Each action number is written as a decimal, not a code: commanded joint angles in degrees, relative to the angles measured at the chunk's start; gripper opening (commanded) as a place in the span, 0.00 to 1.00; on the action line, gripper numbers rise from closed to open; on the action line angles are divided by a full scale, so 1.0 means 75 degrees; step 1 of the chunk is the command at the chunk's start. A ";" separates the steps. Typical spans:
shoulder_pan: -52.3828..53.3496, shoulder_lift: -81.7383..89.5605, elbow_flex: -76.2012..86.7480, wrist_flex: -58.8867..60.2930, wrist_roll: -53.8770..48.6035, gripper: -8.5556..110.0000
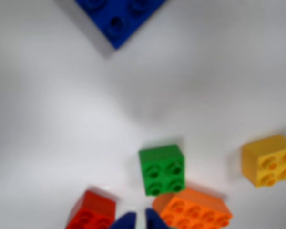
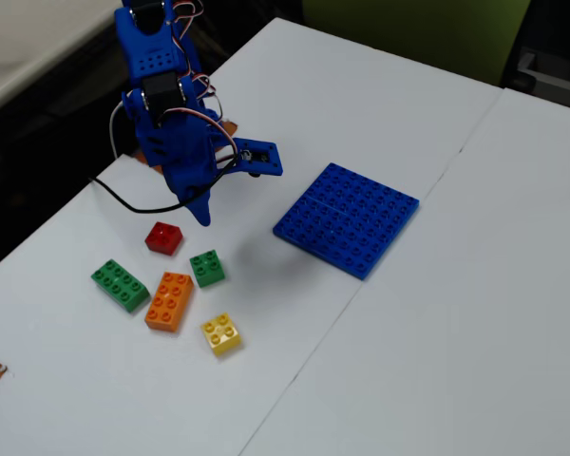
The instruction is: Pick up the 2x2 green block and go up the 8x8 blue block.
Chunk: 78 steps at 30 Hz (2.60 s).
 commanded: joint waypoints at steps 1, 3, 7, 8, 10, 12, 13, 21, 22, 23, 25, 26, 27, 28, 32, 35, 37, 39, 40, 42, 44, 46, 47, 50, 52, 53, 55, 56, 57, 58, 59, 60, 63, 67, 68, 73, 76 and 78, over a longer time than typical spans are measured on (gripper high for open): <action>0.0012 -0.0539 -0.1055 -0.0094 -0.1441 0.16; 0.0070 -0.0891 -0.1371 -0.0152 -0.1828 0.22; 0.0258 -0.1336 -0.1746 -0.0187 -0.2426 0.26; 0.0352 -0.1406 -0.1828 -0.0187 -0.2637 0.27; 0.0516 -0.1582 -0.1969 -0.0199 -0.2977 0.27; 0.0609 -0.1805 -0.2086 -0.0305 -0.3211 0.28; 0.0645 -0.1910 -0.2133 -0.0398 -0.3352 0.28; 0.0879 -0.2344 -0.2191 -0.1324 -0.4441 0.30; 0.0891 -0.2379 -0.2191 -0.1406 -0.4535 0.30; 0.0891 -0.2414 -0.2191 -0.1488 -0.4629 0.30; 0.0891 -0.2473 -0.2191 -0.1582 -0.4723 0.30; 0.0867 -0.2508 -0.2191 -0.1629 -0.4770 0.30; 0.0832 -0.2555 -0.2191 -0.1676 -0.4793 0.30; 0.0773 -0.2625 -0.2191 -0.1711 -0.4805 0.30; 0.0539 -0.2859 -0.2191 -0.1816 -0.4699 0.30; 0.0375 -0.2930 -0.2180 -0.1805 -0.4605 0.30; 0.0281 -0.2941 -0.2109 -0.1816 -0.4535 0.30; 0.0223 -0.2941 -0.2039 -0.1852 -0.4512 0.30; 0.0199 -0.2953 -0.2016 -0.1852 -0.4512 0.30; 0.0176 -0.2988 -0.1992 -0.1852 -0.4523 0.30; 0.0176 -0.3023 -0.1945 -0.1852 -0.4547 0.30; 0.0187 -0.3047 -0.1840 -0.1863 -0.4582 0.30; 0.0211 -0.3047 -0.1723 -0.1934 -0.4594 0.31; 0.0258 -0.2977 -0.1301 -0.2180 -0.4605 0.31; 0.0281 -0.2953 -0.1160 -0.2262 -0.4641 0.31; 0.0293 -0.2953 -0.1148 -0.2273 -0.4641 0.31; 0.0305 -0.2953 -0.1090 -0.2273 -0.4652 0.31; 0.0316 -0.2918 -0.1031 -0.2309 -0.4652 0.31; 0.0328 -0.2895 -0.0961 -0.2367 -0.4652 0.30; 0.0340 -0.2848 -0.0844 -0.2438 -0.4652 0.30; 0.0340 -0.2789 -0.0727 -0.2531 -0.4652 0.28; 0.0363 -0.2730 -0.0586 -0.2625 -0.4652 0.26; 0.0375 -0.2543 -0.0223 -0.2859 -0.4488 0.18; 0.0363 -0.2344 -0.0070 -0.2824 -0.4172 0.11; 0.0352 -0.2297 -0.0047 -0.2789 -0.4066 0.10; 0.0305 -0.1781 -0.0047 -0.2309 -0.2953 0.09; 0.0258 -0.1160 -0.0047 -0.1723 -0.1441 0.08; 0.0246 -0.0738 -0.0047 -0.1184 -0.0246 0.08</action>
